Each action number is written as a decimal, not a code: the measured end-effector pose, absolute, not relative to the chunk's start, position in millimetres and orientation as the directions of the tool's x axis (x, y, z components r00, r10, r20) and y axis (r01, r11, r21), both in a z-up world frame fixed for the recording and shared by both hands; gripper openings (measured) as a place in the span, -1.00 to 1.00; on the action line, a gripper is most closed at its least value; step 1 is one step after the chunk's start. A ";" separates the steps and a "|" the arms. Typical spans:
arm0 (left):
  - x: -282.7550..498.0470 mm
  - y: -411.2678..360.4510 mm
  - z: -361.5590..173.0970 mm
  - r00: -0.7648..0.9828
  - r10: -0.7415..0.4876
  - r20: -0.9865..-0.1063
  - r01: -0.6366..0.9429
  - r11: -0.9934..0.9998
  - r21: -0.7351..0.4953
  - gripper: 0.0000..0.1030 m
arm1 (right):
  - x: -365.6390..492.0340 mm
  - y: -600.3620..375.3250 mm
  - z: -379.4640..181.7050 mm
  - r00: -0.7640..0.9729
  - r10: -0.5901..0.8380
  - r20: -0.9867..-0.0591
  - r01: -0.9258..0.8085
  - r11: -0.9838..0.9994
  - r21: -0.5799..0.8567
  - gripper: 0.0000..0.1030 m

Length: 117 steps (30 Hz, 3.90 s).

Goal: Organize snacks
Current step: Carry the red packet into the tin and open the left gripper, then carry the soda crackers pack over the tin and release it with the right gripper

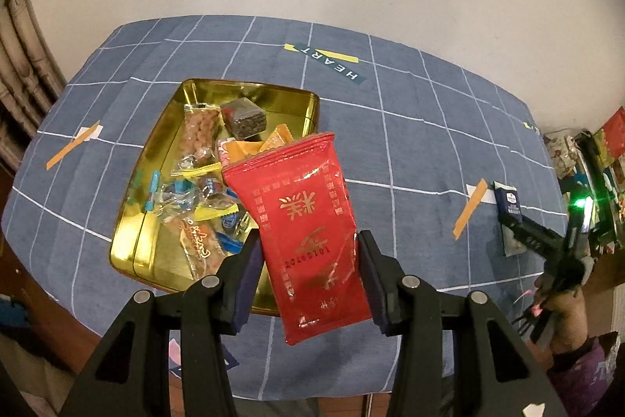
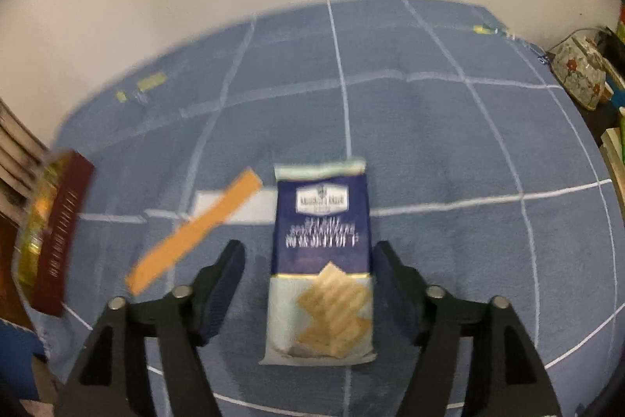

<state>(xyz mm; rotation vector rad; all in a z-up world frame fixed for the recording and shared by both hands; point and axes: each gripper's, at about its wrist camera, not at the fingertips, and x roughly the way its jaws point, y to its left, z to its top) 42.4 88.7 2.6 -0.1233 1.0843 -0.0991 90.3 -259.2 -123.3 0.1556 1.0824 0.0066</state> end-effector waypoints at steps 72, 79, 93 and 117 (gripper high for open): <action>77.7 105.7 -55.3 0.486 0.059 -0.872 0.081 0.990 0.112 0.28 | 40.2 -215.4 -120.8 0.550 0.213 -0.808 -0.033 0.972 0.234 -0.02; 74.2 104.9 -46.5 0.500 0.081 -0.862 0.069 0.989 0.134 0.32 | 40.5 -215.7 -121.0 0.549 0.214 -0.808 -0.031 0.971 0.237 -0.03; 51.0 113.6 -26.3 0.510 0.081 -0.856 0.024 0.994 0.109 0.42 | 37.3 -213.2 -103.8 0.570 0.237 -0.787 -0.036 0.964 0.264 -0.02; -8.9 201.4 13.0 0.607 0.172 -0.776 -0.185 0.980 0.073 0.92 | 46.8 -31.5 -26.8 0.496 0.507 -0.705 -0.393 0.855 0.339 -0.02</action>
